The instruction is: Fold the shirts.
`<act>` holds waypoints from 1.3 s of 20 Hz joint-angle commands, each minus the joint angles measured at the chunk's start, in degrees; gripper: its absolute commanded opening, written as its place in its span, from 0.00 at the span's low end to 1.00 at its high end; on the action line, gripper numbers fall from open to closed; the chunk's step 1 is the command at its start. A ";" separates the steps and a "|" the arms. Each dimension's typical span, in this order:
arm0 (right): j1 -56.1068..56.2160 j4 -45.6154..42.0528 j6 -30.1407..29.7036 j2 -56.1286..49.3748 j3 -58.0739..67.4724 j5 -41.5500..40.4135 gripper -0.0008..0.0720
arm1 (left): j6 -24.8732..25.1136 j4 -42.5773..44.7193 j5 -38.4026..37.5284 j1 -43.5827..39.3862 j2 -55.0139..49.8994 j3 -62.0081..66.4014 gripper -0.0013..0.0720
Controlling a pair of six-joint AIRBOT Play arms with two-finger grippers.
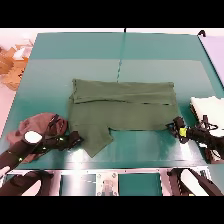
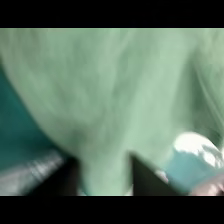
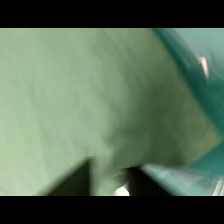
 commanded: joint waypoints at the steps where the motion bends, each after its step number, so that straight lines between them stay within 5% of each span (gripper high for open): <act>1: 1.88 2.73 -5.60 -3.37 1.68 -2.58 0.03 | 3.04 -4.76 2.82 -1.86 0.20 0.57 0.06; 10: 1.44 -14.29 0.28 -1.40 18.27 22.38 0.03 | -8.37 22.77 -27.45 -1.86 0.20 30.99 0.05; 17: 6.80 -10.19 0.20 -8.94 37.88 19.82 0.03 | -7.08 26.99 -23.21 -0.13 -12.90 51.39 0.05; 26: 11.67 -8.11 0.22 -42.66 65.31 15.54 0.03 | -8.31 27.10 -18.18 -0.02 -49.29 86.84 0.05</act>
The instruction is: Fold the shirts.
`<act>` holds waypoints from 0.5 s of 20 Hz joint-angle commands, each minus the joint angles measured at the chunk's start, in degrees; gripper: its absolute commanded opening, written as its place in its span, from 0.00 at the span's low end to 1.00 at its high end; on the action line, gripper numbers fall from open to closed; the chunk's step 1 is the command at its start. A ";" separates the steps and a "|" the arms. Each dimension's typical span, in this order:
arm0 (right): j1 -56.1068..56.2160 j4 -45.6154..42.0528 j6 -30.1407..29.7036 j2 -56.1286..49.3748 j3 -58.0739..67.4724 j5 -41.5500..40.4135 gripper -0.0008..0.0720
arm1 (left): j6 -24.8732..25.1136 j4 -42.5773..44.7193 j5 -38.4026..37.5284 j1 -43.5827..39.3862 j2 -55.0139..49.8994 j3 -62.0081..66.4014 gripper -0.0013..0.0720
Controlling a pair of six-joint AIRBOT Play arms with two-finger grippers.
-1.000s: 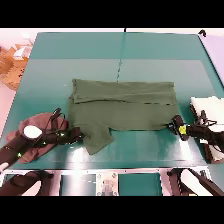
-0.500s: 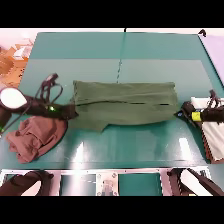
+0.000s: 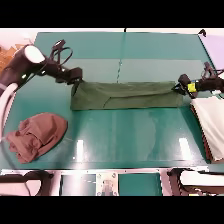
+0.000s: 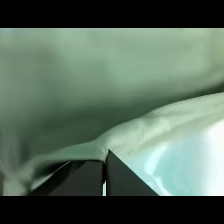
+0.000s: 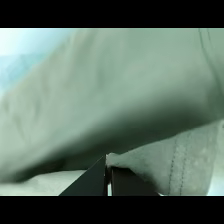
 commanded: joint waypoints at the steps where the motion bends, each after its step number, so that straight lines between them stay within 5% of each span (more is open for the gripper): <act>1: 1.03 1.40 0.00 -13.18 10.51 -0.98 0.03 | -0.52 -0.37 2.97 0.04 -14.21 13.42 0.06; 2: 1.01 2.32 -0.02 -16.22 12.87 -2.14 0.10 | 0.11 -1.57 4.81 0.04 -17.14 15.58 0.07; 4: 0.59 2.89 -1.29 -20.28 17.92 -5.20 0.41 | 0.00 -2.27 12.44 0.22 -20.50 18.38 0.79; 7: -2.51 2.45 -9.40 -21.09 25.68 0.55 0.44 | -0.98 -2.58 13.14 2.75 -20.39 22.93 0.77; 9: -6.19 2.01 -13.42 -21.09 28.89 9.70 0.76 | -0.94 -2.58 3.93 5.62 -20.39 27.47 0.77; 10: -8.11 1.92 -15.15 -21.14 28.85 13.00 0.76 | -0.96 -2.67 0.11 6.78 -20.37 28.65 0.77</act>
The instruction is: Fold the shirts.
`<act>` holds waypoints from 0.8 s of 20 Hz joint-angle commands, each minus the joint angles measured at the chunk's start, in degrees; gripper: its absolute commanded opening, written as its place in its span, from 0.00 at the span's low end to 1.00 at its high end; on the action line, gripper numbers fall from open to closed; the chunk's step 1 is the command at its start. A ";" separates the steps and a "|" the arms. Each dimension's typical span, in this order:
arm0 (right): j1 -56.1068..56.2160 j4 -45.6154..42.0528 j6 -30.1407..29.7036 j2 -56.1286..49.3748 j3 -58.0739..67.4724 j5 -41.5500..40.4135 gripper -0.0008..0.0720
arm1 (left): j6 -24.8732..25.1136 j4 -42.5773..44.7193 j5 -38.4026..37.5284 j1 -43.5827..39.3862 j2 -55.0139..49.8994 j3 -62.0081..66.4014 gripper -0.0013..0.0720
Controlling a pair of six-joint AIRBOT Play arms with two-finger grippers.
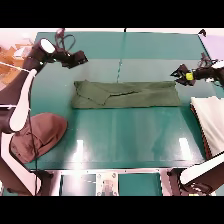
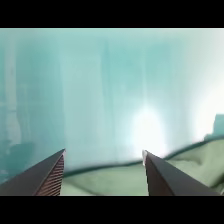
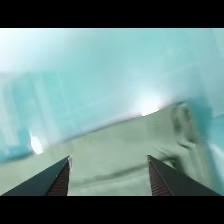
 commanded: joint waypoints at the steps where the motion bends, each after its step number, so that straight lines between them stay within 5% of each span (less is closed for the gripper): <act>1: -5.51 -0.98 -7.56 -1.75 3.65 11.82 0.76 | -0.28 -0.52 -10.43 3.65 -1.05 5.22 0.77; 3: -7.74 -1.62 -9.81 -3.76 3.56 15.63 0.76 | -0.68 -0.50 -16.06 4.28 -1.07 4.81 0.68; 5: -8.63 -1.53 -12.39 -5.88 3.56 16.46 0.76 | -0.31 -0.55 -20.20 4.28 -1.16 4.81 0.06; 14: -5.57 0.85 -14.86 -15.15 3.78 16.72 0.76 | 0.94 -0.85 -22.49 0.50 -1.16 4.79 0.06; 16: -4.48 1.53 -15.32 -15.82 3.78 17.35 0.45 | 0.94 -0.83 -21.38 -1.16 -1.16 4.79 0.06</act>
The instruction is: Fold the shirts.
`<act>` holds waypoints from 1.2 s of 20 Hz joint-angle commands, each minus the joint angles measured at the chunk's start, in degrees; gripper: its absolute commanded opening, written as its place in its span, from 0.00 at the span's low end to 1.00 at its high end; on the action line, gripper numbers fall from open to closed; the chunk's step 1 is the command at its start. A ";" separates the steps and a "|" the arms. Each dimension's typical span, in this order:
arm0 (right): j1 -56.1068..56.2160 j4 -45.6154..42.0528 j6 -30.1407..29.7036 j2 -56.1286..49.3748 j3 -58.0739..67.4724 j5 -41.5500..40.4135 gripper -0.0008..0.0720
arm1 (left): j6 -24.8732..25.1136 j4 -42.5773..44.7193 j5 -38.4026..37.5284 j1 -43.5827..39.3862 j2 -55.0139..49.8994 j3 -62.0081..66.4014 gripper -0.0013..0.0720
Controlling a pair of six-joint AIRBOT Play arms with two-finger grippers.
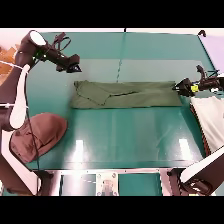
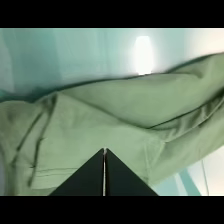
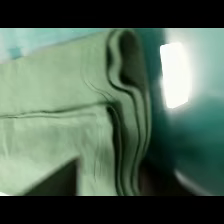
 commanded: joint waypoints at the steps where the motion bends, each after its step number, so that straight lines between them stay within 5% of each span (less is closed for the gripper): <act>1: 1.51 0.11 -1.92 -1.92 0.09 1.53 0.26 | 0.26 -0.04 0.98 -2.93 -0.04 0.04 0.06; 2: 1.64 0.24 -1.79 -1.92 0.70 2.91 0.03 | 0.28 -0.04 1.29 -3.96 -0.07 0.04 0.06; 8: 1.70 0.28 1.99 3.76 9.27 13.33 0.03 | 0.79 -1.49 9.94 -14.45 -4.55 -0.15 0.06; 15: 4.00 7.43 6.19 19.82 9.77 21.24 0.03 | 1.73 -13.09 26.99 -30.27 -16.09 -0.17 0.05; 24: 7.52 13.51 6.12 26.56 9.70 21.27 0.03 | 1.73 -21.92 31.08 -33.09 -20.11 0.55 0.06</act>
